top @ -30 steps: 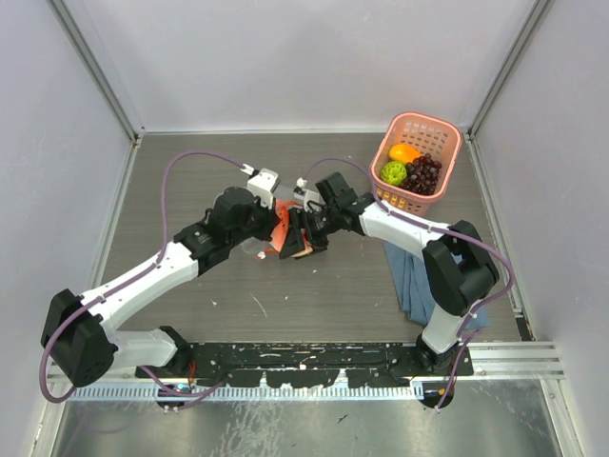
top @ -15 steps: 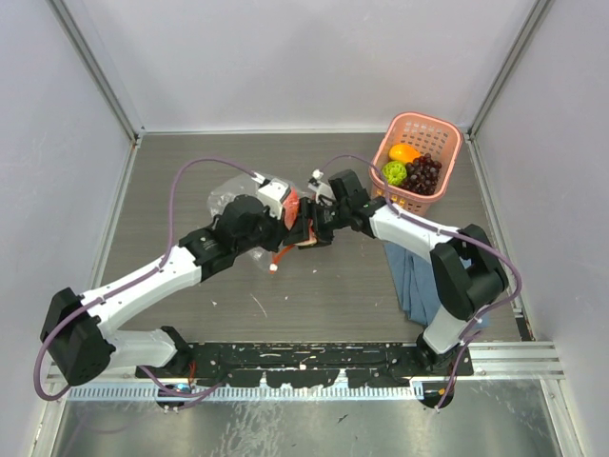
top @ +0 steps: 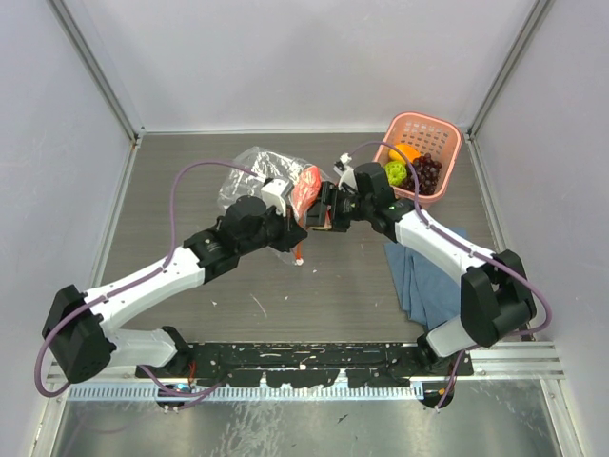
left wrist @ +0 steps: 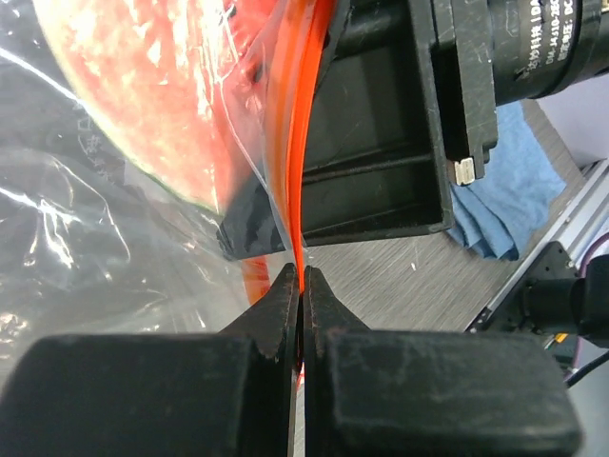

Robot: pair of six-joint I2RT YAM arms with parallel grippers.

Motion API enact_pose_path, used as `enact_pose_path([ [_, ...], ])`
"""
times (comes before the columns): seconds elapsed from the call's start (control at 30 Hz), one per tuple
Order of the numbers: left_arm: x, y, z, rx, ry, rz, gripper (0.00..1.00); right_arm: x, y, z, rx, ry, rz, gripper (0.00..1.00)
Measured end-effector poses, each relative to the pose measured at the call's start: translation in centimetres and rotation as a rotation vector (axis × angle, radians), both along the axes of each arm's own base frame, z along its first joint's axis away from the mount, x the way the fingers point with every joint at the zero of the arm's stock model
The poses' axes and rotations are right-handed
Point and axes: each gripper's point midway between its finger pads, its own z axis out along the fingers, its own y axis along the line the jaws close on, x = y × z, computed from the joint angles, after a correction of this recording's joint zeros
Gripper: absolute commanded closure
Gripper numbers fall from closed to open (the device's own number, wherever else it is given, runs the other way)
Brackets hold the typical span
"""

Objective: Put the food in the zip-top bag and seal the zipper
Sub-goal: Place the fake fruit in the zipper food storage bag.

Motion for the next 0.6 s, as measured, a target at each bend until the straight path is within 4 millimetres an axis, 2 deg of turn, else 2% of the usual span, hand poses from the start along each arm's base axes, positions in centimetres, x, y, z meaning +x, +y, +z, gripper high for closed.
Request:
enact_pose_path([
  [0.23, -0.1, -1.0, 0.7, -0.111, 0.057, 0.031, 1.0, 0.3, -0.4, 0.2, -0.014, -0.013, -0.027, 0.56],
  [0.6, 0.0, -2.3, 0.9, -0.252, 0.152, 0.084, 1.0, 0.2, -1.2, -0.7, -0.056, 0.019, -0.059, 0.26],
])
